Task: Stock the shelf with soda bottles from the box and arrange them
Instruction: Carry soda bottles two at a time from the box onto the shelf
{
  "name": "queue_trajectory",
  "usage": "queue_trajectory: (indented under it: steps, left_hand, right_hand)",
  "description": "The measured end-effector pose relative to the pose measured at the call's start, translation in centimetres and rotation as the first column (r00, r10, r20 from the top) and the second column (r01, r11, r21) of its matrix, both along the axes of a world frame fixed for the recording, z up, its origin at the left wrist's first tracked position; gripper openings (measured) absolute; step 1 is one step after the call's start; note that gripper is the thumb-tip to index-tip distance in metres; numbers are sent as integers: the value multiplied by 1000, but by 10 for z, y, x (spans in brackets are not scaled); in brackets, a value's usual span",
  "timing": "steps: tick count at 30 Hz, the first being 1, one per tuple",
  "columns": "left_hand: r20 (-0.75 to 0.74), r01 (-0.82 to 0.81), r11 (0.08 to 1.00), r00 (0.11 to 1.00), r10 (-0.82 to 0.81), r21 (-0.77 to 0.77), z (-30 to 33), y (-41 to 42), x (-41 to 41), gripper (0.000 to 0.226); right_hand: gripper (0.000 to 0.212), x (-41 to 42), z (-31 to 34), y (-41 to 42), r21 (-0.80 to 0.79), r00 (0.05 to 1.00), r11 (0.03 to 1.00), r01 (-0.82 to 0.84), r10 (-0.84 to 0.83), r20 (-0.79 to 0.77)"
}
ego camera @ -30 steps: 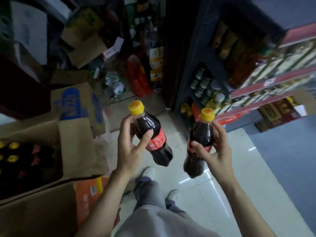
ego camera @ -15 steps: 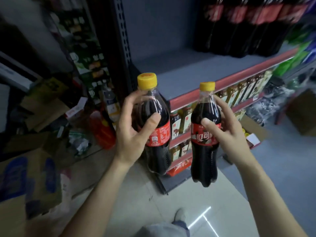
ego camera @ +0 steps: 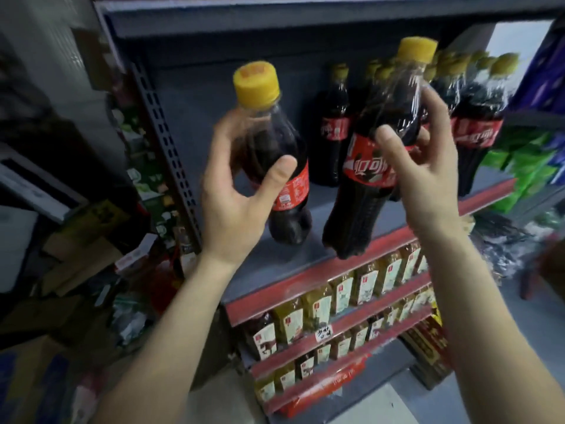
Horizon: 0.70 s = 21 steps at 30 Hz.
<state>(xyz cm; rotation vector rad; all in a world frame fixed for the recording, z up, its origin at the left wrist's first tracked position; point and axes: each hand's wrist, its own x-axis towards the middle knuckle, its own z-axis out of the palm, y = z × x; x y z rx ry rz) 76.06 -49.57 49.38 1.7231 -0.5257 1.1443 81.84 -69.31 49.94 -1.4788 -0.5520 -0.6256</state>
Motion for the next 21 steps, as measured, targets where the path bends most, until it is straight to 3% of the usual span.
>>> queue_trajectory:
  steps: [4,8,14,21]
  left_hand:
    - [-91,-140,990,986,139,0,-17,-23,50,49]
    - [-159,-278,960,949,273,-13,-27,-34,102,52]
    - [-299,-439,899,856,422,12,-25,-40,174,59]
    - [-329,-494,869,827,456,-37,-19,-37,237,54]
  right_hand:
    - [67,59,-11,-6,-51,998,999,2,2,69]
    - [64,94,-17,-3,-92,994,995,37,-27,109]
    - [73,140,-28,2,-163,998,986,25,-17,53]
    - [73,165,-35,17,-317,979,934,166,-118,166]
